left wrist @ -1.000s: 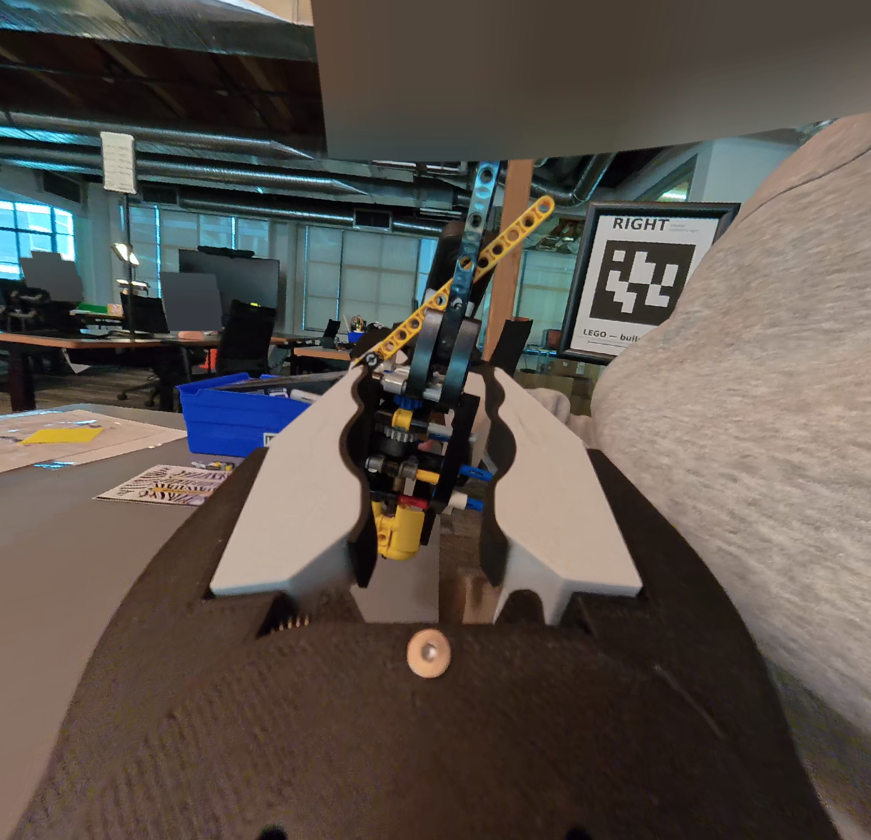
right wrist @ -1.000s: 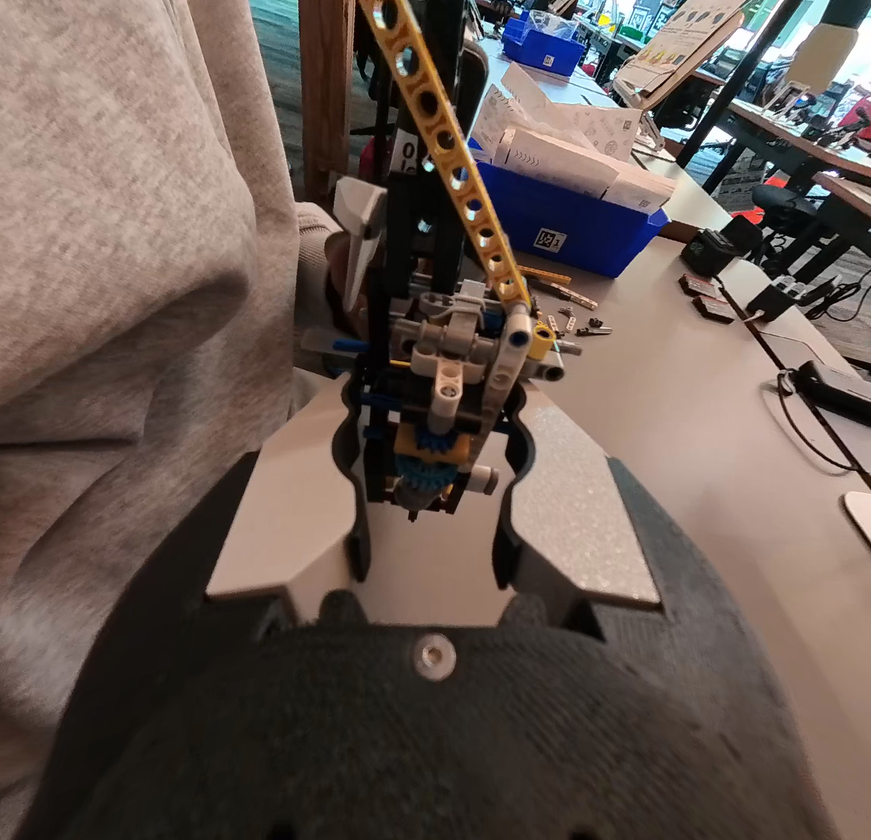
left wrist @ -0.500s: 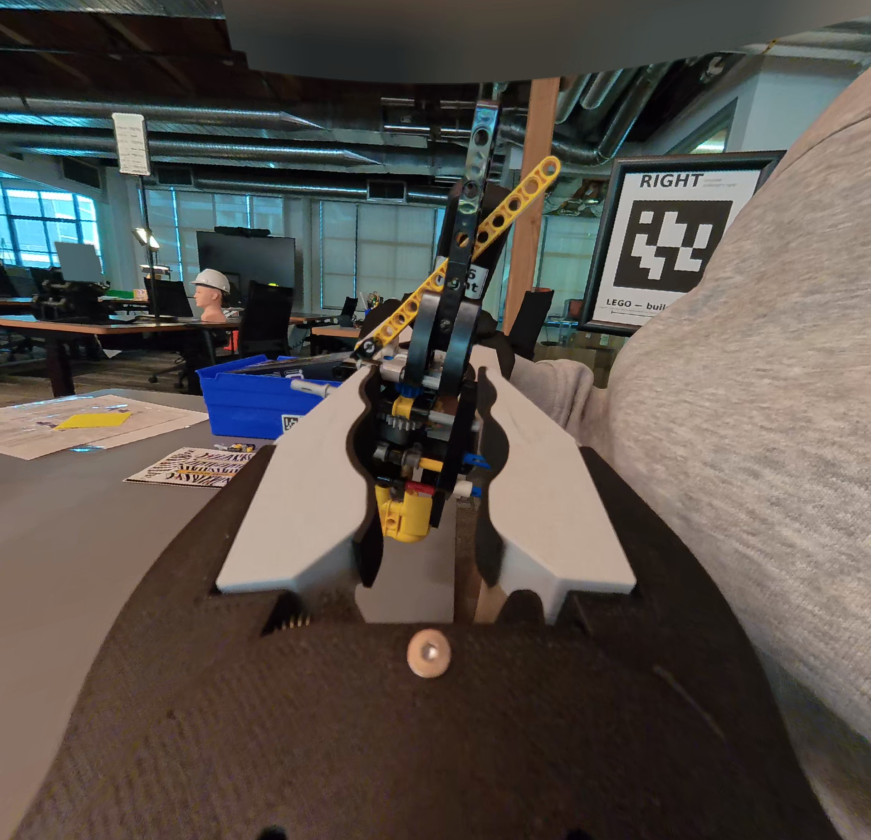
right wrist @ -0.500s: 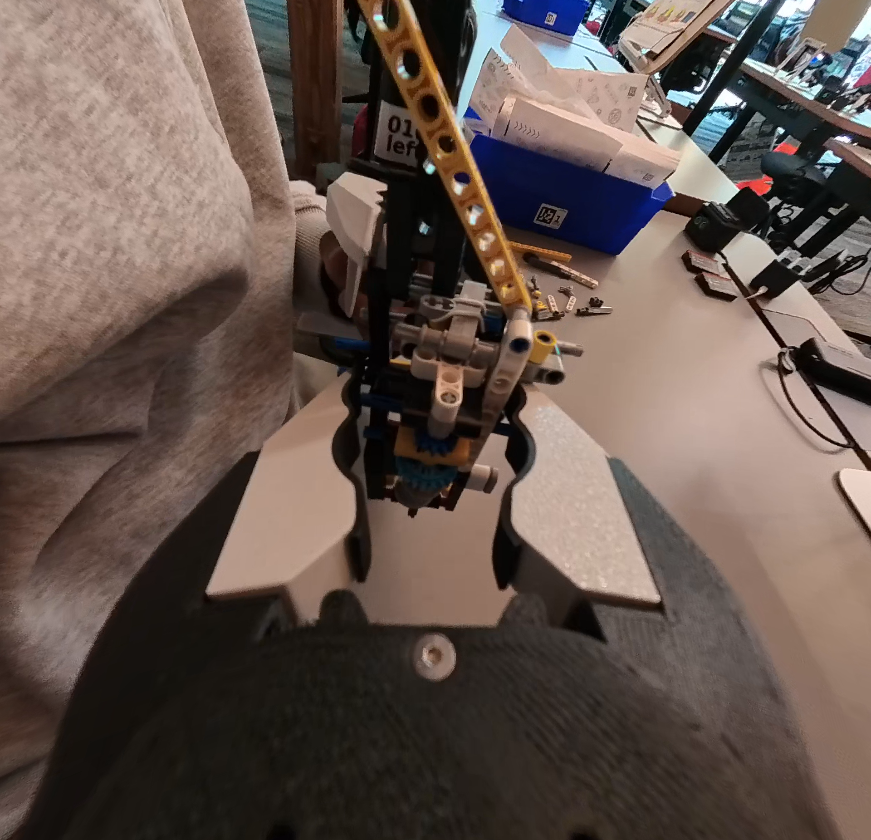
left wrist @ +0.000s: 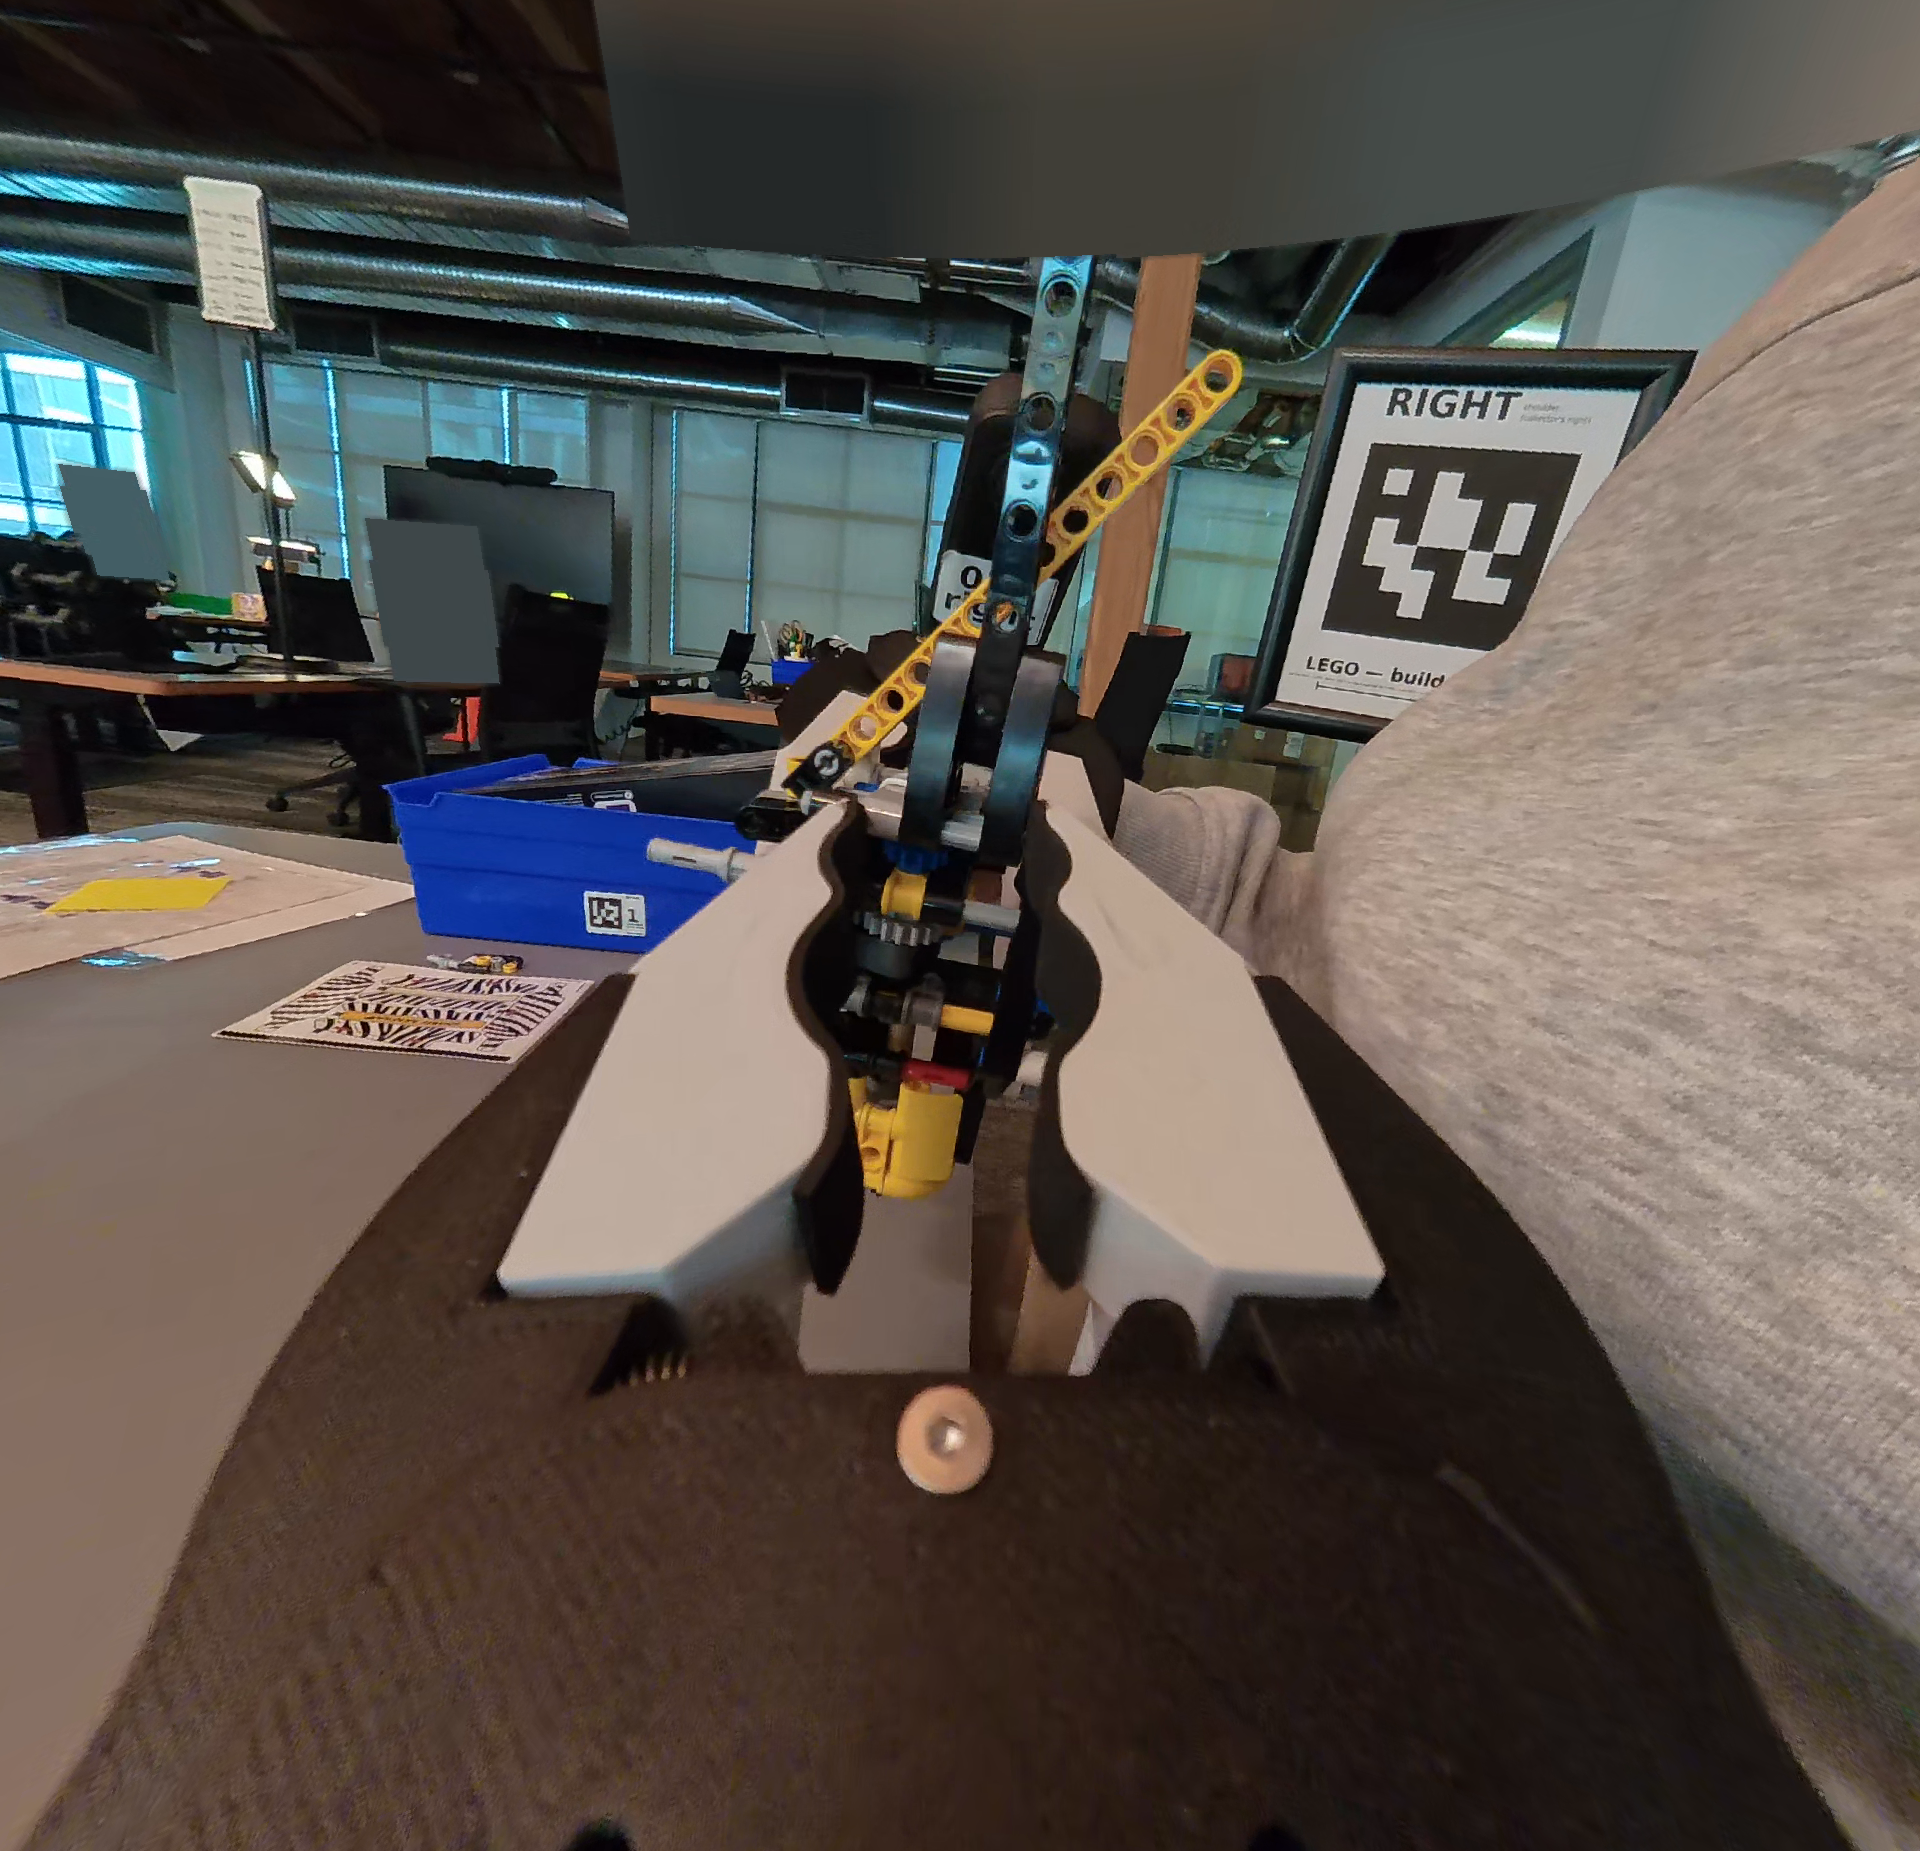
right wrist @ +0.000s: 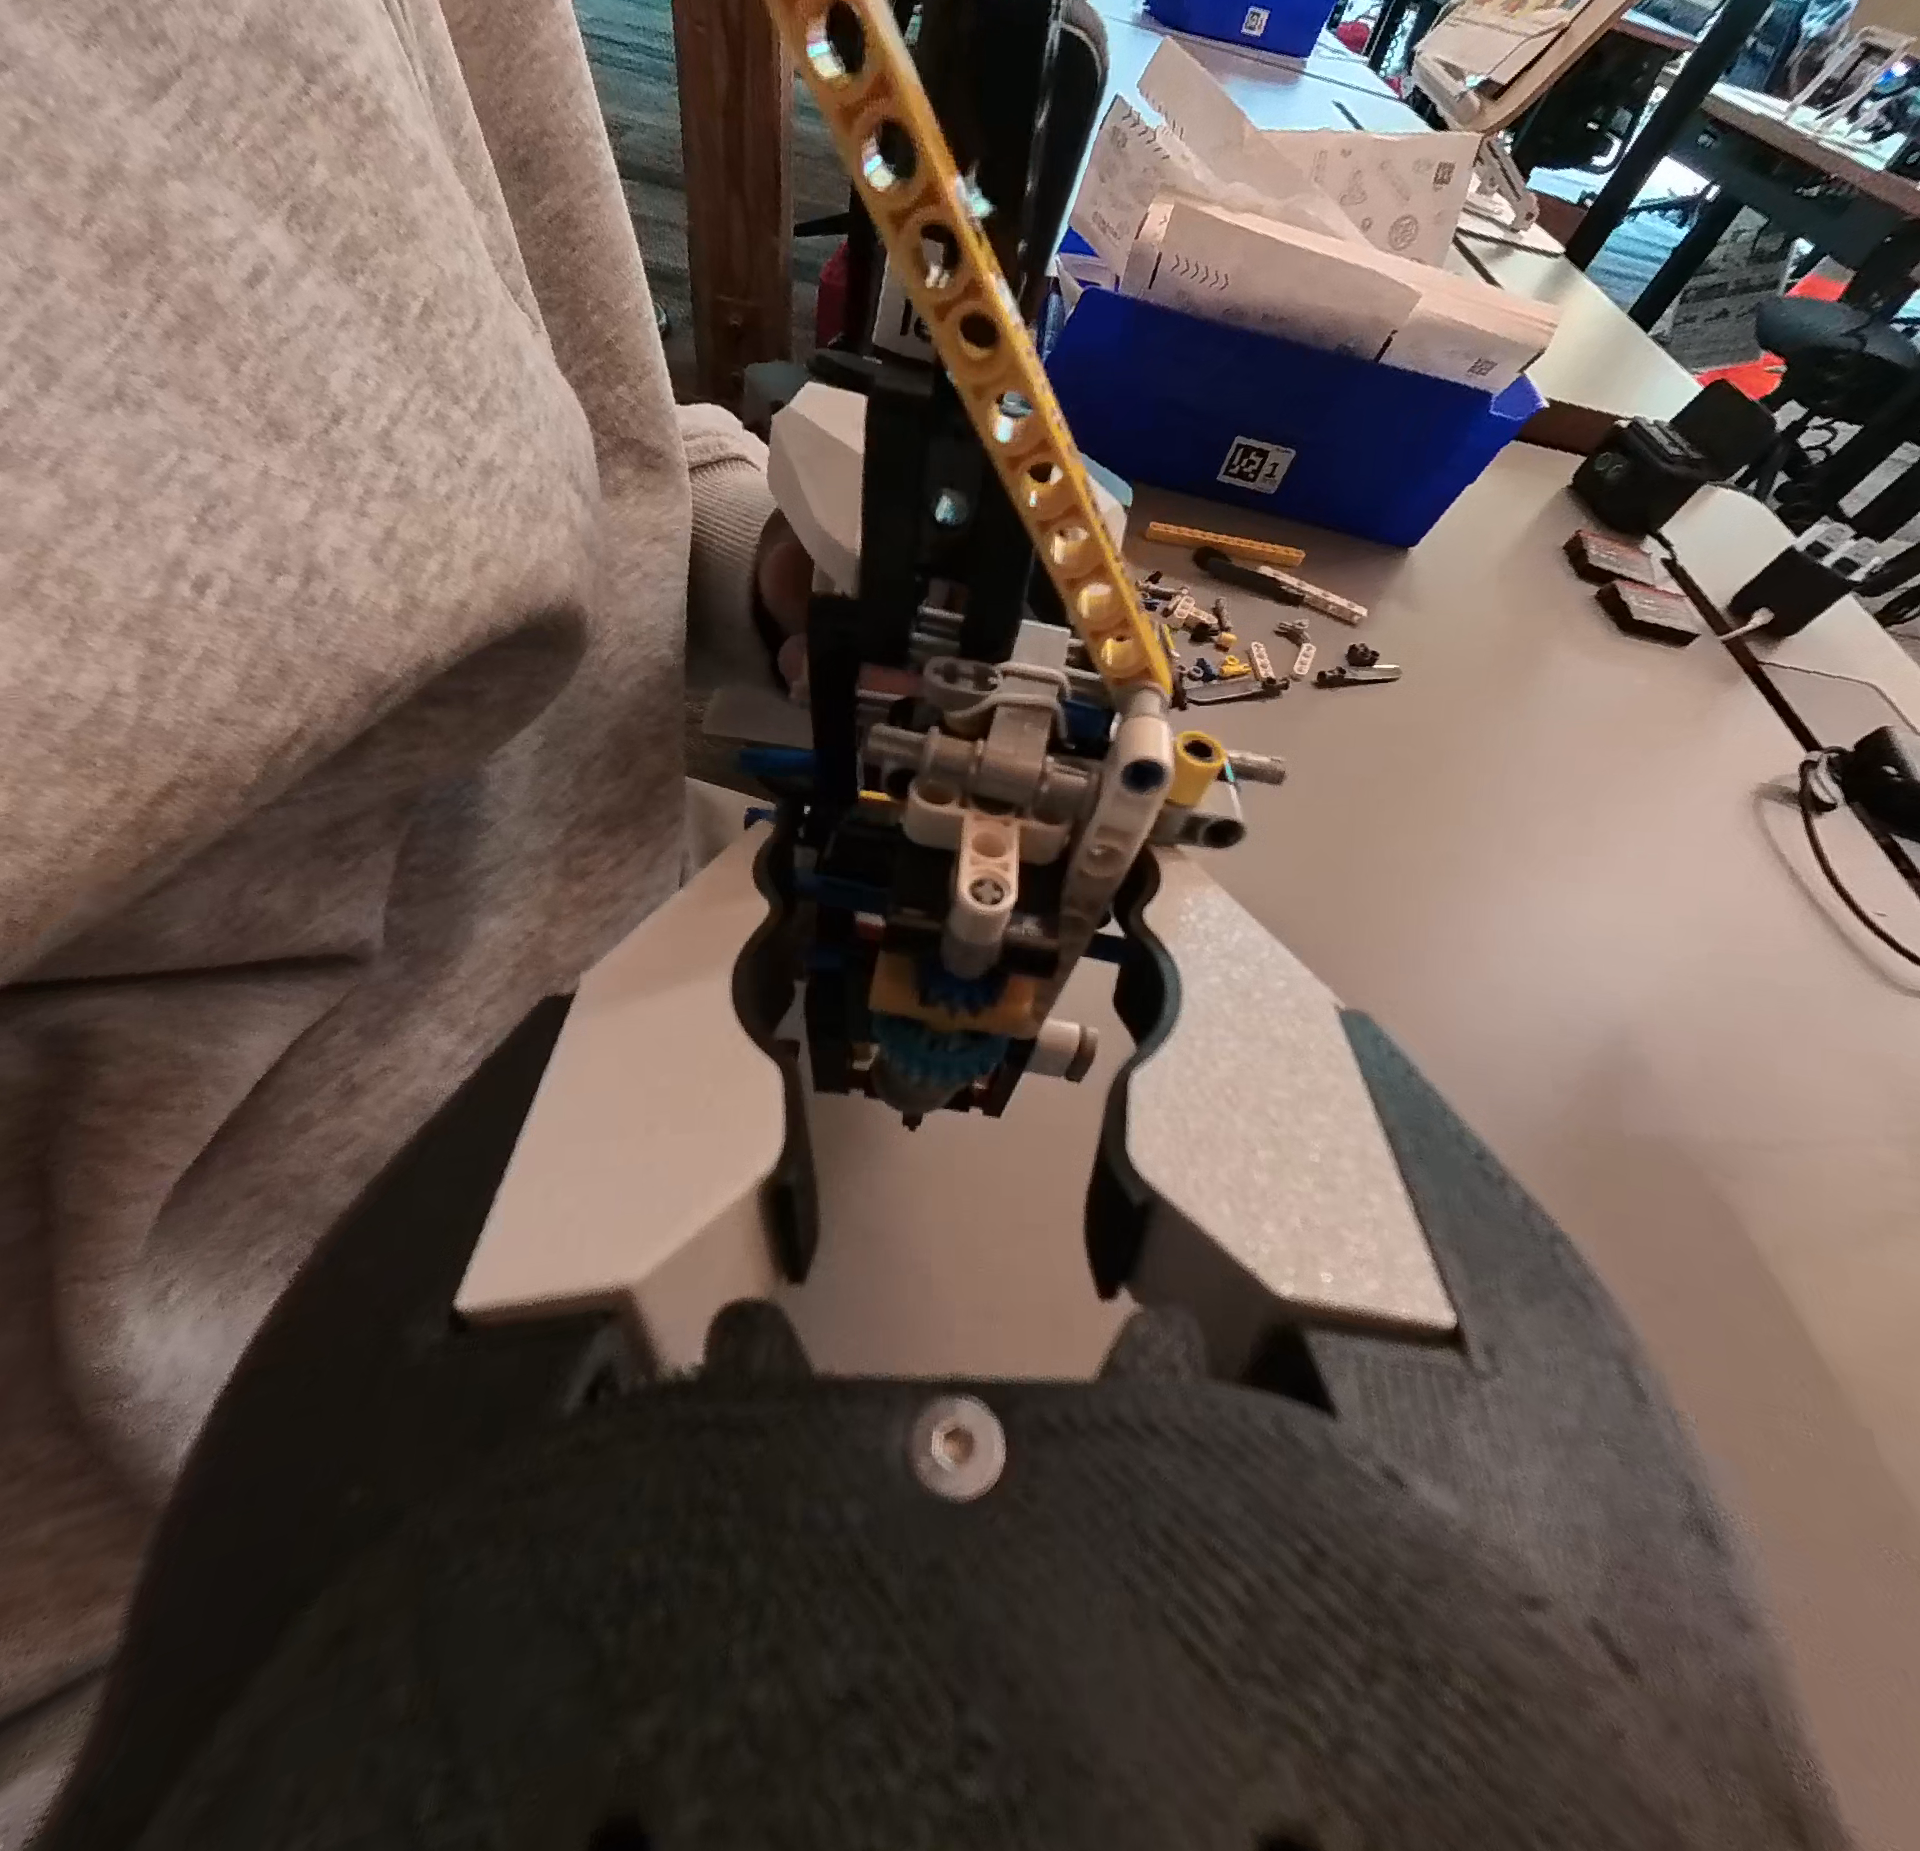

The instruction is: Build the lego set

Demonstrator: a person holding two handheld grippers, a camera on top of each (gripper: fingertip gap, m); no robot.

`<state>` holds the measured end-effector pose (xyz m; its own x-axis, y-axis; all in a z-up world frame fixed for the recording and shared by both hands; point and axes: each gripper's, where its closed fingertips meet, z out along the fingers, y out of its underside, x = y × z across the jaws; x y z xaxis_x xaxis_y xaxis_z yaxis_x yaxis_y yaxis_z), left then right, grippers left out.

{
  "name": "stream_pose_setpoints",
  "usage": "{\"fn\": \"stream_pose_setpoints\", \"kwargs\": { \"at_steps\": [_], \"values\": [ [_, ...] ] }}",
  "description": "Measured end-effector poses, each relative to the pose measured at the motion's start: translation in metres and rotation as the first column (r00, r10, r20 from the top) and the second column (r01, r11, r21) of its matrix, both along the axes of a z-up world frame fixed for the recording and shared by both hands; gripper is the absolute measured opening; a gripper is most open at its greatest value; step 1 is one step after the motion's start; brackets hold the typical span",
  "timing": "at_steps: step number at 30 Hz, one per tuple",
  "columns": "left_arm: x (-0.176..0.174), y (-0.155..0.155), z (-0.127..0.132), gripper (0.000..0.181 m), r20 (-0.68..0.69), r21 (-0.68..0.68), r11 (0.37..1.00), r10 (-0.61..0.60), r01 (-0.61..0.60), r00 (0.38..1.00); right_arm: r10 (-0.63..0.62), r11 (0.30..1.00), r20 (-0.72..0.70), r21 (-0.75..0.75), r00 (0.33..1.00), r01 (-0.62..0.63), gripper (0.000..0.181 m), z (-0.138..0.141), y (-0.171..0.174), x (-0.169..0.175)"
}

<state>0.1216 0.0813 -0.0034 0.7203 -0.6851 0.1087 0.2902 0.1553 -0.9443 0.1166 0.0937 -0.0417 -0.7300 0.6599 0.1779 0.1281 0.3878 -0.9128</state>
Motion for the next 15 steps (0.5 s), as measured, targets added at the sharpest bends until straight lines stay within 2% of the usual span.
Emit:
{"fn": "stream_pose_setpoints", "kwargs": {
  "at_steps": [15],
  "values": [
    [-0.0002, 0.0014, -0.0016, 0.028, 0.003, -0.018, 1.0, -0.016, 0.016, 1.0, -0.002, 1.0, 0.008, -0.006, 1.0, 0.002, 0.061, -0.0008, -0.0015, -0.0014]
  ]
}}
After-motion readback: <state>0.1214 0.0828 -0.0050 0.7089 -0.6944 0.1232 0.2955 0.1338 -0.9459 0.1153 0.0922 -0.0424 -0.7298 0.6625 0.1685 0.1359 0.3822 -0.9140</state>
